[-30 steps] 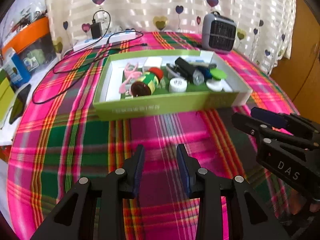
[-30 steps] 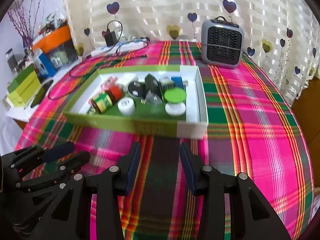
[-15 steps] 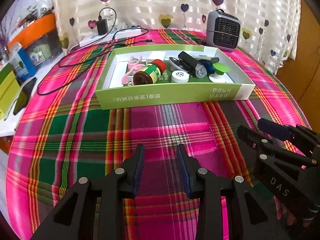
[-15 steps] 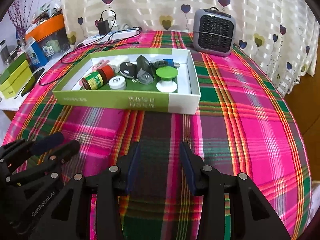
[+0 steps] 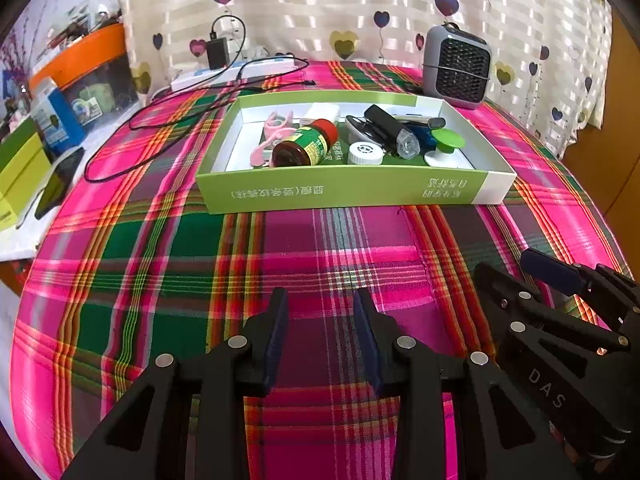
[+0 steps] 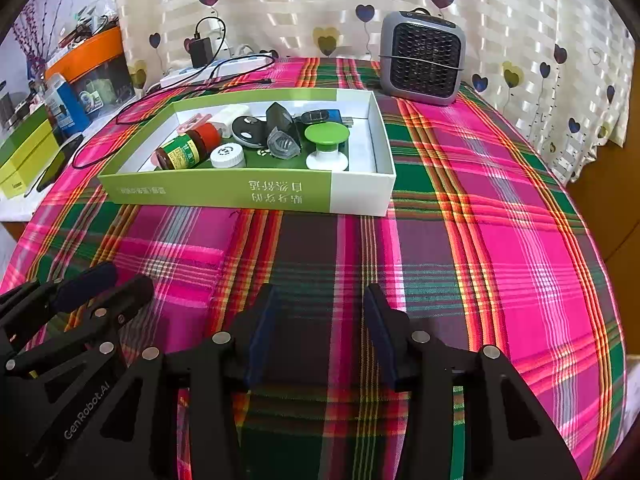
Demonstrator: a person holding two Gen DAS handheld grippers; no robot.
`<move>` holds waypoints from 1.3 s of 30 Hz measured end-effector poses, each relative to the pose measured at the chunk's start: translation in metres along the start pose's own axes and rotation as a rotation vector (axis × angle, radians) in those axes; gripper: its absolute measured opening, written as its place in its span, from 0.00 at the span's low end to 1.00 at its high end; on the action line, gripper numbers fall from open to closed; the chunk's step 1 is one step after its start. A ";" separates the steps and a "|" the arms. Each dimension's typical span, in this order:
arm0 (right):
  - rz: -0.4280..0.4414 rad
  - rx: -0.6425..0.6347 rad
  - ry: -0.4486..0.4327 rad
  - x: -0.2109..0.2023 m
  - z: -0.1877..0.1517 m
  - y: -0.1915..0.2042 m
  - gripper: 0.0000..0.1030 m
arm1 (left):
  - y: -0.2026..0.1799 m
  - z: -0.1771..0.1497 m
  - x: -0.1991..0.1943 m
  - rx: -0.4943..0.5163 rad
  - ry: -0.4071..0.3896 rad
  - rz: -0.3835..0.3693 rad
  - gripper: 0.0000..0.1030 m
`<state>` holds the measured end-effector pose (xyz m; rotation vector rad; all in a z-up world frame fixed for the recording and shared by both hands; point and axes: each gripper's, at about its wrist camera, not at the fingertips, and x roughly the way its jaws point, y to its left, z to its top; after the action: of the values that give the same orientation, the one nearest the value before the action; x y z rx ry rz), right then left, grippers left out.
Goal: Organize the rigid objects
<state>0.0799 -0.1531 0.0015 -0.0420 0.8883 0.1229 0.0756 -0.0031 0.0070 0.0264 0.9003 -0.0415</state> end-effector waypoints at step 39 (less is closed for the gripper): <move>0.001 0.000 0.000 0.000 0.000 0.001 0.47 | 0.000 0.000 0.000 0.001 0.000 0.000 0.32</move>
<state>0.0799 -0.1522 0.0012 -0.0415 0.8886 0.1236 0.0756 -0.0031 0.0068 0.0269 0.9000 -0.0420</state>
